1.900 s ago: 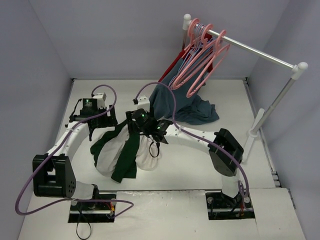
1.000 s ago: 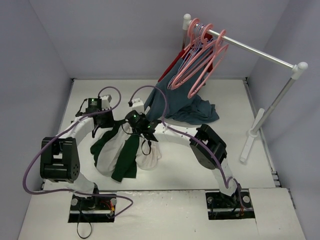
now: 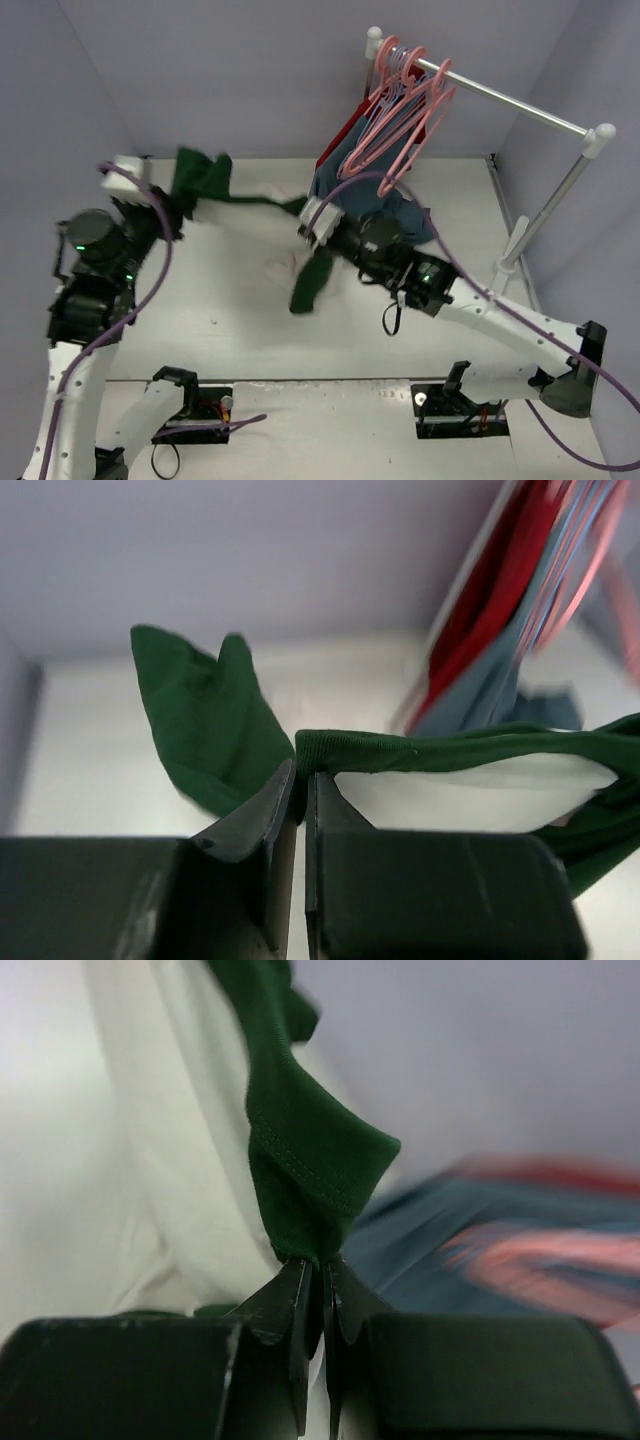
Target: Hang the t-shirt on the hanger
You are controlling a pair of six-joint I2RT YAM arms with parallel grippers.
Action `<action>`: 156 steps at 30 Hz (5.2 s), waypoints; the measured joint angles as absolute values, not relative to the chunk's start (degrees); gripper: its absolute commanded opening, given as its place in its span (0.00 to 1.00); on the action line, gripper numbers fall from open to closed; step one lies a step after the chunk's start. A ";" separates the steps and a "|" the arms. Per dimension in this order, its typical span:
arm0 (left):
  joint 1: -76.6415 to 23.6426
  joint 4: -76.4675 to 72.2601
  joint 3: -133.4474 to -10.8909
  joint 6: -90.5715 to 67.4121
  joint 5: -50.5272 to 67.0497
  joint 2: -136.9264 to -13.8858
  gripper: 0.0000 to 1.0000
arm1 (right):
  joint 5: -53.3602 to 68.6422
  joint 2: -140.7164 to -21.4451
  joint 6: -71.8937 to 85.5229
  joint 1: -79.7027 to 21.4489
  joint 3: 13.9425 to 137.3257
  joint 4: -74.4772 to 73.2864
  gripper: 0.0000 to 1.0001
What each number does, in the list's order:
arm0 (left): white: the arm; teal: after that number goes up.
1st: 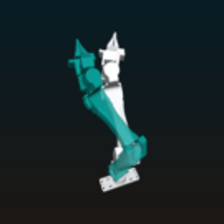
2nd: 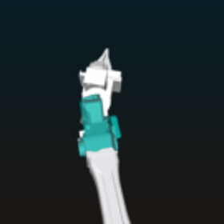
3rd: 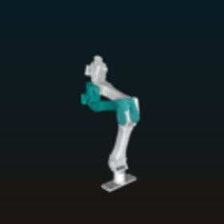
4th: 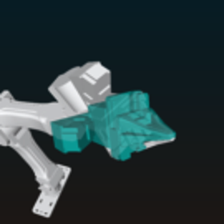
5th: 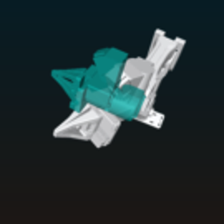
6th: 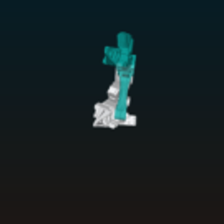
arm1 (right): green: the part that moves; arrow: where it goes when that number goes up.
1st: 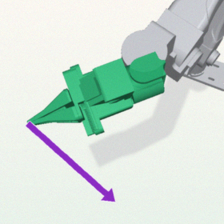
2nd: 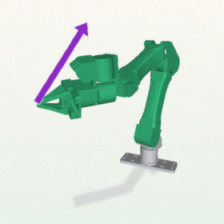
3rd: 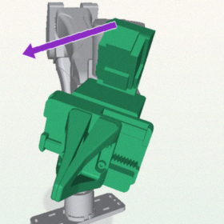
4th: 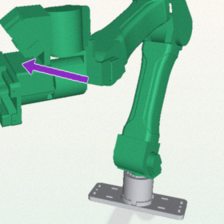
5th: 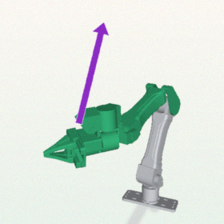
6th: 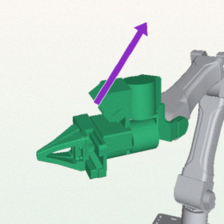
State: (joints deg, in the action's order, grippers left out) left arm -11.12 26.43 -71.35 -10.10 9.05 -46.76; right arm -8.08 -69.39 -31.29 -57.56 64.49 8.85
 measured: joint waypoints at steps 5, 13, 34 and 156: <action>-18.20 28.96 -48.12 -16.36 5.17 -44.77 0.00 | -6.74 -70.02 -22.52 -57.49 44.88 4.62 0.00; -23.73 29.72 -34.64 -27.82 -1.07 -37.85 0.00 | -3.93 -69.61 -12.86 -58.67 38.76 5.15 0.00; -10.80 24.98 -111.45 -7.63 -7.47 -65.14 0.00 | -11.19 -93.88 -63.34 -57.84 117.58 8.29 0.07; -18.00 48.21 -52.77 -29.62 1.69 -43.90 0.71 | -49.77 -86.56 9.12 -20.71 87.53 -2.64 0.28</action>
State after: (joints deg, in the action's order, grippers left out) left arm -18.00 48.21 -52.77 -29.62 1.69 -43.90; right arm -49.77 -86.56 9.12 -20.71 87.53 -2.64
